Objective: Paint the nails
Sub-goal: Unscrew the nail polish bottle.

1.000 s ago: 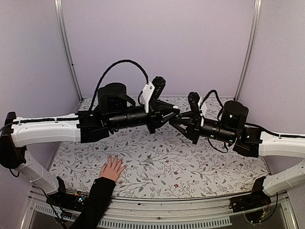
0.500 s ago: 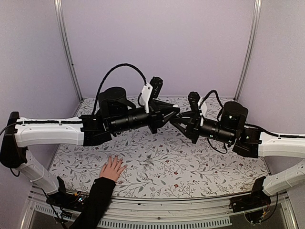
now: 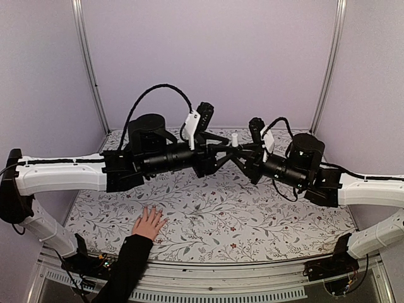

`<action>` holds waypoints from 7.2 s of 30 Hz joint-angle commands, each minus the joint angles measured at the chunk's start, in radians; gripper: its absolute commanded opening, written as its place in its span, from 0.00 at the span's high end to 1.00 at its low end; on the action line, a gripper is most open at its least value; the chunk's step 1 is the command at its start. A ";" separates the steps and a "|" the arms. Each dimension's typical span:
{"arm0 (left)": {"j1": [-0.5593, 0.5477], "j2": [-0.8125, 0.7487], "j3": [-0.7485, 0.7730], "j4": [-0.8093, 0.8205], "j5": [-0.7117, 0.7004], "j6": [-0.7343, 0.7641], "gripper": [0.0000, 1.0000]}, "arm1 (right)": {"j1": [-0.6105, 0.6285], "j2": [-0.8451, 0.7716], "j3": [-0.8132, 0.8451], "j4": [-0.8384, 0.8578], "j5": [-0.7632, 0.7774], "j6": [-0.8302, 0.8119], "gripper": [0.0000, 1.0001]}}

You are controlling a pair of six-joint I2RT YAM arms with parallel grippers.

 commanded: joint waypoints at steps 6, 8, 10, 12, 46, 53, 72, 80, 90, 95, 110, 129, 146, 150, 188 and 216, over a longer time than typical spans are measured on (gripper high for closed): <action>0.035 -0.142 -0.044 -0.116 0.420 0.178 0.47 | -0.023 -0.081 0.017 -0.038 -0.437 -0.068 1.00; 0.035 -0.152 -0.045 -0.131 0.442 0.199 0.46 | -0.022 -0.078 0.040 -0.079 -0.530 -0.085 1.00; 0.035 -0.162 -0.046 -0.137 0.461 0.216 0.46 | -0.022 -0.069 0.060 -0.122 -0.613 -0.100 1.00; 0.034 -0.166 -0.047 -0.138 0.494 0.227 0.46 | -0.022 -0.060 0.077 -0.156 -0.685 -0.115 1.00; 0.024 -0.098 -0.016 -0.213 0.135 0.103 1.00 | -0.022 -0.001 0.130 -0.203 -0.429 -0.088 1.00; 0.024 -0.024 -0.005 -0.182 0.022 -0.031 1.00 | -0.021 0.036 0.130 -0.166 -0.236 -0.045 1.00; 0.055 -0.102 -0.011 -0.242 0.035 0.010 0.57 | -0.023 0.037 0.076 -0.117 -0.263 -0.023 1.00; 0.086 -0.176 -0.048 -0.252 0.359 0.145 0.48 | -0.022 0.024 0.074 -0.140 -0.527 -0.037 1.00; 0.061 -0.162 -0.049 -0.222 0.562 0.234 0.54 | -0.022 0.064 0.124 -0.193 -0.832 -0.064 1.00; 0.050 -0.143 -0.042 -0.223 0.570 0.259 0.65 | -0.020 0.070 0.136 -0.203 -0.852 -0.064 1.00; 0.044 -0.141 -0.048 -0.216 0.464 0.253 0.96 | -0.021 0.075 0.152 -0.233 -0.723 -0.047 1.00; 0.047 -0.058 -0.015 -0.113 0.257 0.069 1.00 | -0.022 0.006 0.098 -0.157 -0.380 0.064 1.00; 0.009 0.004 -0.002 -0.038 0.168 -0.025 1.00 | -0.022 -0.047 0.109 -0.204 -0.216 -0.106 1.00; 0.001 0.022 0.002 -0.044 0.083 -0.075 1.00 | -0.022 -0.035 0.120 -0.205 -0.119 -0.075 1.00; 0.048 -0.208 -0.090 -0.129 0.444 0.217 0.25 | -0.026 -0.084 0.072 -0.206 -0.593 -0.090 1.00; 0.020 -0.143 -0.058 -0.085 0.470 0.233 0.99 | -0.024 0.020 0.185 -0.331 -0.738 -0.147 1.00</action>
